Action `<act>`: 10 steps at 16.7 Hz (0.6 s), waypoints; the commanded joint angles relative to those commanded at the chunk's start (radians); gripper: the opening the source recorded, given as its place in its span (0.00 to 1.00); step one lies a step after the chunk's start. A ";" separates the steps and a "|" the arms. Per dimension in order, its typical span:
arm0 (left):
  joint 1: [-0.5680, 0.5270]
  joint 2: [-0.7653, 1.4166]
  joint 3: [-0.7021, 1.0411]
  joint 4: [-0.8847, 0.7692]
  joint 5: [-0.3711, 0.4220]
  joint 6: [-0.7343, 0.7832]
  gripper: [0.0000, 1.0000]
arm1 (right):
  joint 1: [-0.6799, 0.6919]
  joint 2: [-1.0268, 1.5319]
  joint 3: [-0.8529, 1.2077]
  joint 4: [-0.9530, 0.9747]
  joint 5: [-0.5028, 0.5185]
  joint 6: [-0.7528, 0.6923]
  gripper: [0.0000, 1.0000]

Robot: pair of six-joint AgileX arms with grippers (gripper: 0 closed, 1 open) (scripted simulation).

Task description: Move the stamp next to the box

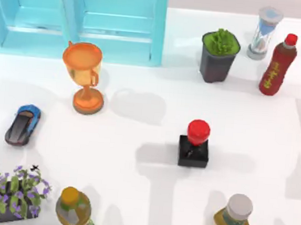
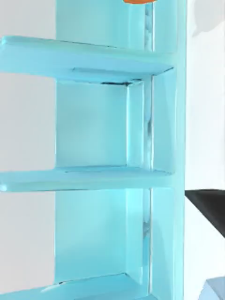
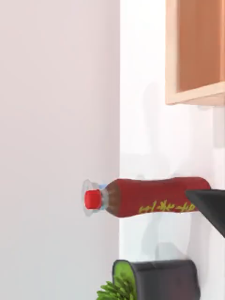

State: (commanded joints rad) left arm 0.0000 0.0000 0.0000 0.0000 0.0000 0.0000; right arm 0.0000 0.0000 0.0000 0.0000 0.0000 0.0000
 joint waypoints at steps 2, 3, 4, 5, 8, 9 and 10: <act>0.000 0.000 0.000 0.000 0.000 0.000 1.00 | 0.000 0.000 0.000 0.000 0.000 0.000 1.00; 0.000 0.000 0.000 0.000 0.000 0.000 1.00 | 0.004 0.007 0.009 -0.004 0.000 0.001 1.00; 0.000 0.000 0.000 0.000 0.000 0.000 1.00 | 0.010 0.021 0.027 -0.014 0.000 0.005 1.00; 0.000 0.000 0.000 0.000 0.000 0.000 1.00 | 0.020 0.042 0.054 -0.028 0.001 0.010 1.00; 0.000 0.000 0.000 0.000 0.000 0.000 1.00 | 0.065 0.150 0.186 -0.099 0.003 0.041 1.00; 0.000 0.000 0.000 0.000 0.000 0.000 1.00 | 0.084 0.199 0.244 -0.132 0.004 0.057 1.00; 0.000 0.000 0.000 0.000 0.000 0.000 1.00 | 0.105 0.254 0.309 -0.167 0.005 0.076 1.00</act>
State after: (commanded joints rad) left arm 0.0000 0.0000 0.0000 0.0000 0.0000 0.0000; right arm 0.1051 0.2541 0.3086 -0.1669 0.0046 0.0760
